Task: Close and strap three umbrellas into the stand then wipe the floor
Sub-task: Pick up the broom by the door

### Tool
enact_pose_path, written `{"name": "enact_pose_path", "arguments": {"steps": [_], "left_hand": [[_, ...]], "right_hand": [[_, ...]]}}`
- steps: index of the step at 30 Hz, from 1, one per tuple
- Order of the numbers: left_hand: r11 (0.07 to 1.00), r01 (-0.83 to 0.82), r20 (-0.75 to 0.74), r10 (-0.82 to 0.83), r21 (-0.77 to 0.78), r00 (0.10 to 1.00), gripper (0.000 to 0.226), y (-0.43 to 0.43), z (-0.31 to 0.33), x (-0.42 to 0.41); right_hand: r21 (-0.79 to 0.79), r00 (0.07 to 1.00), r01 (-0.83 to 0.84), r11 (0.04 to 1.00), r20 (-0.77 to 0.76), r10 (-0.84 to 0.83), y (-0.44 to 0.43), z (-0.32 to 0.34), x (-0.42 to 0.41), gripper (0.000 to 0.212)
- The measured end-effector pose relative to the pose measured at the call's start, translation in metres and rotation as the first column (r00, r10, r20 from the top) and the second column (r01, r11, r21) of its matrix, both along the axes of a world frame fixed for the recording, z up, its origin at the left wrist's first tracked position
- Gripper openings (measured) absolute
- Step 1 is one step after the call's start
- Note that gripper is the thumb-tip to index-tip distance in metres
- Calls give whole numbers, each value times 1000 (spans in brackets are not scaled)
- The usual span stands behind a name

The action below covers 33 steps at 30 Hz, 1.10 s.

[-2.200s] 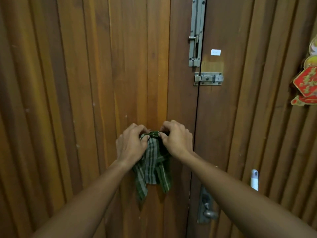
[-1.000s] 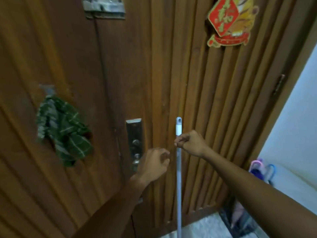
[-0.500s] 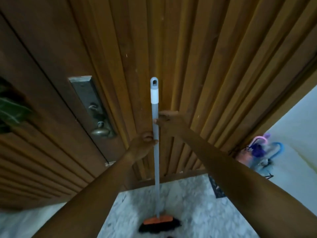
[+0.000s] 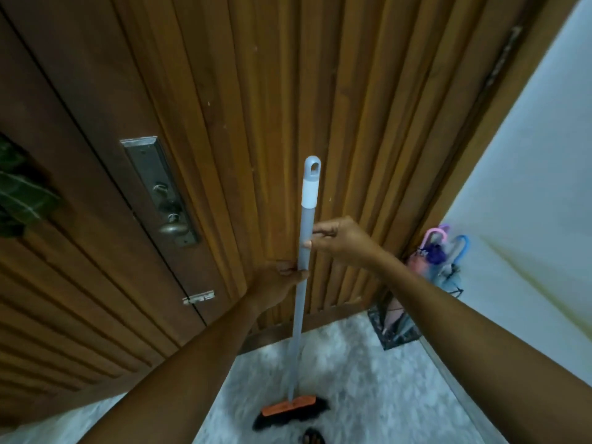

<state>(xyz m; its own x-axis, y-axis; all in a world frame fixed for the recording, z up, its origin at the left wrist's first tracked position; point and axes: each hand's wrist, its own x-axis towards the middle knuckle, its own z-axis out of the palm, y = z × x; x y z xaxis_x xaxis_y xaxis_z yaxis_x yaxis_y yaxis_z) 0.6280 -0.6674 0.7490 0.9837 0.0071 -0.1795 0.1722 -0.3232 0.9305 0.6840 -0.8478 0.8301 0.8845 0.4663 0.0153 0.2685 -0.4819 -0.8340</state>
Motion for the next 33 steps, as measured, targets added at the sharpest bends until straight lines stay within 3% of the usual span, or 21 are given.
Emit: {"name": "enact_pose_path", "arguments": {"steps": [4, 9, 14, 22, 24, 27, 33], "left_hand": [[986, 165, 86, -165, 8, 983, 17, -39, 12, -47], [928, 346, 174, -321, -136, 931, 5, -118, 42, -134], [861, 482, 213, -447, -160, 869, 13, -202, 51, -203], [695, 719, 293, -685, -12, 667, 13, -345, 85, -295], [643, 763, 287, -746, 71, 602, 9, -384, 87, -311], [555, 818, 240, -823, 148, 515, 24, -446, 93, -343], [410, 888, 230, -903, 207, 364, 22, -550, 100, -407]], "right_hand": [[102, 993, 105, 989, 42, -110, -53, 23, -86, 13], [183, 944, 290, 939, 104, -312, -126, 42, -202, 8], [139, 855, 469, 872, 175, -488, -202, 63, -316, 10], [229, 724, 636, 737, 155, -672, -333, 93, -453, 15], [217, 708, 656, 723, 154, -689, -370, 97, -481, 15], [190, 669, 701, 687, 158, -727, -427, 101, -524, 14], [154, 586, 774, 615, 194, -787, -518, 97, -594, 13]]}}
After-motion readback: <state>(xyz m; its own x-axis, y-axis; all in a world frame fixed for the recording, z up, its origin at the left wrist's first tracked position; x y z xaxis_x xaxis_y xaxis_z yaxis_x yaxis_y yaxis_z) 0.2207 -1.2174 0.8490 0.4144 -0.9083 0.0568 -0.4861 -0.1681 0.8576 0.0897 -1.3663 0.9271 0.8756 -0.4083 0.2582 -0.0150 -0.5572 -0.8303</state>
